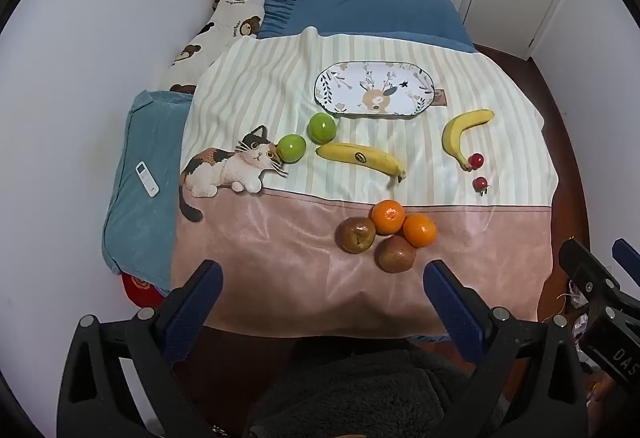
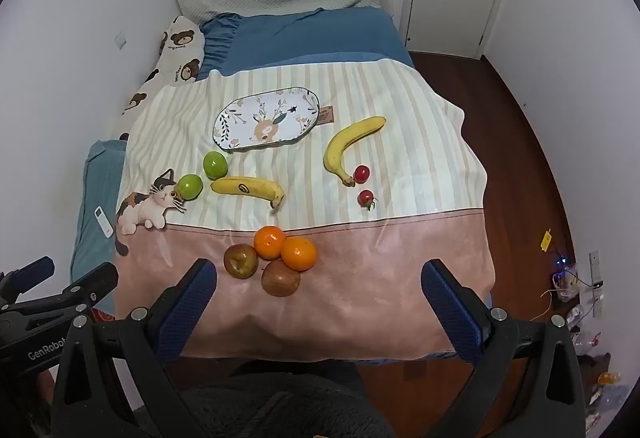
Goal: Organize fruits
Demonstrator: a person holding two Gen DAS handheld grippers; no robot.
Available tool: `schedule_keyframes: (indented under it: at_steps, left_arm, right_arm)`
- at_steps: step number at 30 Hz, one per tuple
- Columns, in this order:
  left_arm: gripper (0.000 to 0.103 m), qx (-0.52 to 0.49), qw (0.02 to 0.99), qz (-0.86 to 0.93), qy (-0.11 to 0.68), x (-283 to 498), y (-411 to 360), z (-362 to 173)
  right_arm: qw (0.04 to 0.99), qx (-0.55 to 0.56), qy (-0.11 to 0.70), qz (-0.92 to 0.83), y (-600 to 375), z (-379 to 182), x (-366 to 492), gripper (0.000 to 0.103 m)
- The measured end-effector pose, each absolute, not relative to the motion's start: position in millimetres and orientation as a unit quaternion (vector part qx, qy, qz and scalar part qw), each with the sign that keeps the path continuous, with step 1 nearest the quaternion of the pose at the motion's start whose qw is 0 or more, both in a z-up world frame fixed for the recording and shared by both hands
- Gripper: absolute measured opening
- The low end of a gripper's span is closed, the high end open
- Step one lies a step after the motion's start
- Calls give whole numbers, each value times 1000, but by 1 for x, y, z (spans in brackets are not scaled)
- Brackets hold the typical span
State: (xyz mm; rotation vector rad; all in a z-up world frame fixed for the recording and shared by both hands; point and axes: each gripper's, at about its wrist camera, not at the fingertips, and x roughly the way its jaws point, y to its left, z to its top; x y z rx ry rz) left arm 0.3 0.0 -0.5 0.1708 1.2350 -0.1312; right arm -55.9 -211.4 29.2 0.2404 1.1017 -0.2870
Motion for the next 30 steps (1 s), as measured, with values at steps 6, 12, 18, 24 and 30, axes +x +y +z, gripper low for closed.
schedule_keyframes:
  at_steps: [6, 12, 18, 24, 30]
  left_arm:
    - [103, 82, 811, -60, 576, 0, 0, -1]
    - [103, 82, 812, -59, 575, 0, -1, -1]
    - [103, 80, 813, -60, 574, 0, 0, -1]
    - [103, 82, 814, -62, 572, -1, -1, 0]
    - [103, 81, 815, -62, 570, -1, -7, 9]
  right_arm:
    - [836, 110, 521, -132, -209, 32, -57, 103]
    - [834, 113, 523, -133, -214, 35, -58, 103]
    - [835, 112, 522, -131, -210, 36, -57, 103]
    - [838, 112, 518, -130, -208, 38, -61, 103]
    - [838, 110, 518, -130, -208, 38, -60, 103]
